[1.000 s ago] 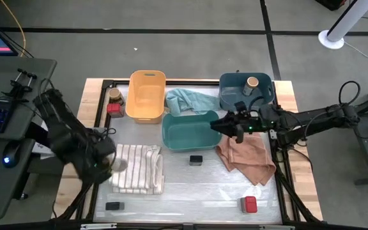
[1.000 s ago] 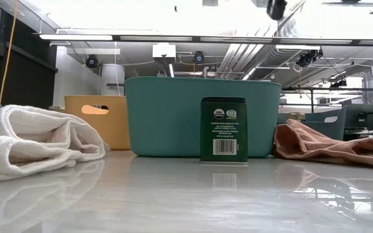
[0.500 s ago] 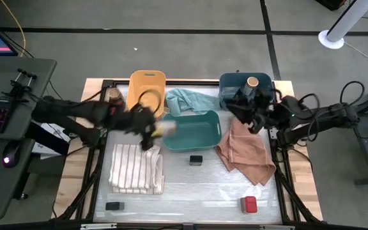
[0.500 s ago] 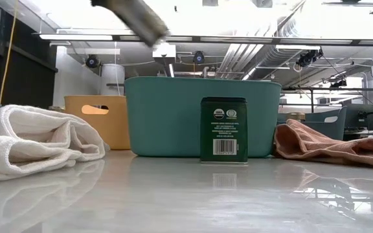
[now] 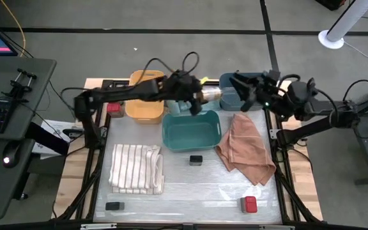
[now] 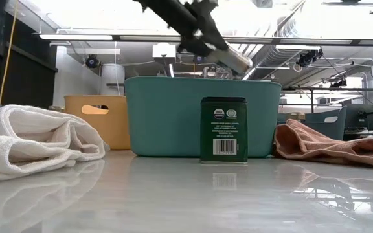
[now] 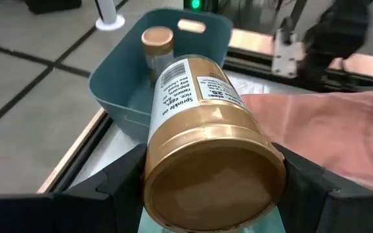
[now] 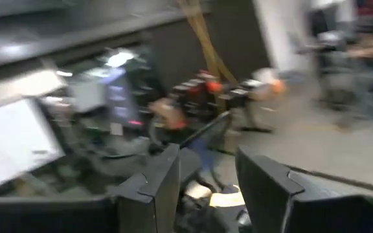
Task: Sort spices by type
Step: Put the bottom gold seasoning bottle into the blue bin
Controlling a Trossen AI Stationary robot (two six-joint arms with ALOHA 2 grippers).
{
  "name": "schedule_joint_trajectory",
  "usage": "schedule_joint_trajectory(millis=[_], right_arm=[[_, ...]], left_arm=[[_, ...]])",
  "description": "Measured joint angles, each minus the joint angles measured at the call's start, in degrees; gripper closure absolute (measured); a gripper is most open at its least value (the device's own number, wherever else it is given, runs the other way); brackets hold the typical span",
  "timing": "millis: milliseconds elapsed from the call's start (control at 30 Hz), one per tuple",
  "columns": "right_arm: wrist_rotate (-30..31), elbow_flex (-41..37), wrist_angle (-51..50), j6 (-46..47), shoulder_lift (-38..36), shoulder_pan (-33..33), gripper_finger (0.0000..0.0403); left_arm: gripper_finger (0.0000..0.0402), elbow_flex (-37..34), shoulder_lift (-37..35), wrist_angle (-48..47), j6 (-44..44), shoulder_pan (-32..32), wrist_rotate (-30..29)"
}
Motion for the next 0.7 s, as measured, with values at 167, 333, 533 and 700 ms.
schedule_joint_trajectory(millis=[167,333,533,700], right_arm=[[2.18,1.39,-17.43,7.22,-0.04,-4.55,0.0257],[-6.21,1.50,-30.40,13.59,-0.02,-11.98,0.0257],[-20.65,1.54,-37.61,8.99,0.60,-22.39,0.0241],[-28.96,1.54,-42.13,-0.80,3.22,-28.63,0.0188]], left_arm=[[0.0162,5.94,6.30,-0.85,-0.61,1.34,1.89],[0.0162,8.36,7.15,-0.03,1.61,2.49,2.07],[0.0162,8.40,7.17,1.09,4.86,4.74,2.05],[0.0162,8.40,7.17,0.81,10.72,5.75,4.16]])
